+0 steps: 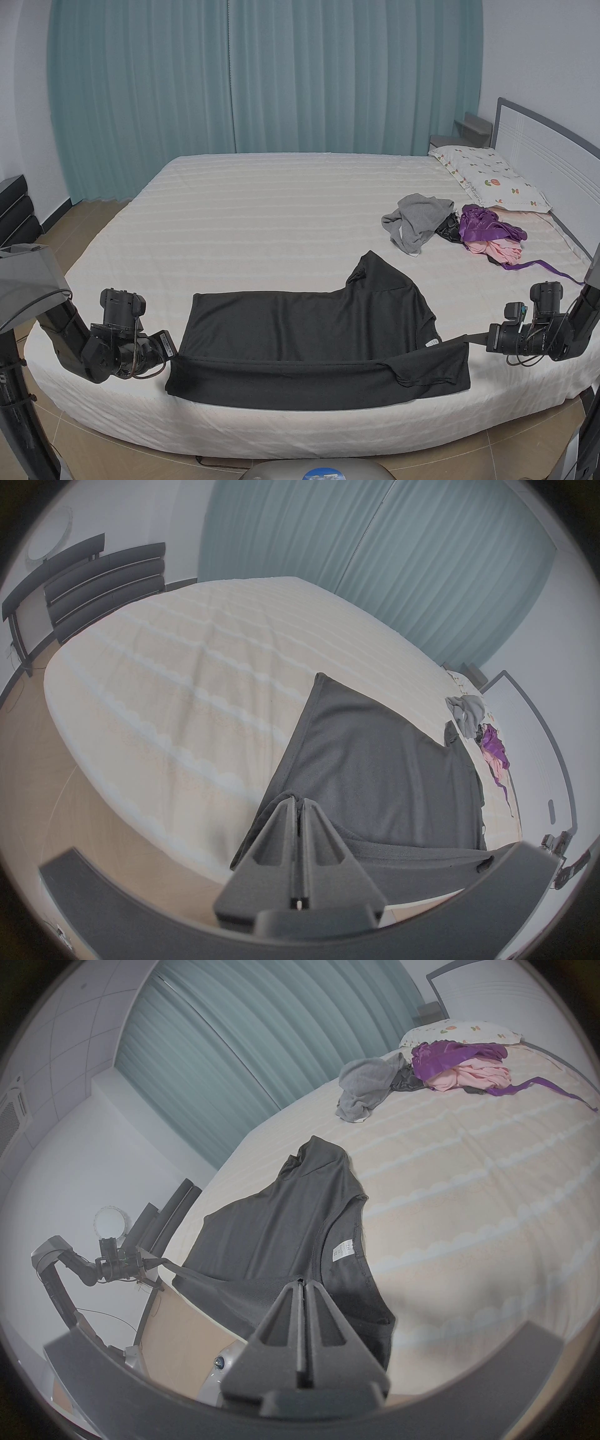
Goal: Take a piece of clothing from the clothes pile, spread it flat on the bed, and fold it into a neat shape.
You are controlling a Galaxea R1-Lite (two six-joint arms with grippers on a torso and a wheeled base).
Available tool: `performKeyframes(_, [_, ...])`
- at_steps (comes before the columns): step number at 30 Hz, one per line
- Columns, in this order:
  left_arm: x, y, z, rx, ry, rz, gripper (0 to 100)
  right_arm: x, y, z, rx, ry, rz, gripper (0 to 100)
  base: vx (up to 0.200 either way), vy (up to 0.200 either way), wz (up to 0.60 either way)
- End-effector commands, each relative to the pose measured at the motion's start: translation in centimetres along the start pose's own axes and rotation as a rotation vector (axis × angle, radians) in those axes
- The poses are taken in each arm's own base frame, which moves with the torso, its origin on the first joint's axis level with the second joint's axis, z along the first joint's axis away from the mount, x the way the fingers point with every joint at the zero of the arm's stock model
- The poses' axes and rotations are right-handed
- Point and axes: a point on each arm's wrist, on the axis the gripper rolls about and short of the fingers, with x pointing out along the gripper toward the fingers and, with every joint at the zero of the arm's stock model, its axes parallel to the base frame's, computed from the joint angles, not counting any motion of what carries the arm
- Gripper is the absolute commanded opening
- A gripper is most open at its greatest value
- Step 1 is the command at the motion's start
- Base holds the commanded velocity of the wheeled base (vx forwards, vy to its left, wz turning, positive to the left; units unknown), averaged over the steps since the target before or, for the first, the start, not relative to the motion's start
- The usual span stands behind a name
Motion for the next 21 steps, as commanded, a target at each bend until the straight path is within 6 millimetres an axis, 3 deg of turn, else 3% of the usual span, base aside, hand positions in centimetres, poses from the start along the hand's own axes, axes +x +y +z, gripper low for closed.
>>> performKeyframes(1, [2.0,0.2,-0.4,-0.001,0.030,0.019,0,1.8,-0.7,0.0,0.006,0.028,0.000,0,0.000,0.000,0.00])
performKeyframes(15, [6.3,0.6,-0.6,-0.004,0.059,0.043,0,4.6,-1.7,0.5,0.017,0.074,-0.027,0,0.000,0.000,0.00])
performKeyframes(21, [6.9,0.5,-0.6,-0.006,0.059,0.042,0,5.5,-1.8,0.5,0.012,0.082,-0.037,0,0.000,0.000,0.00])
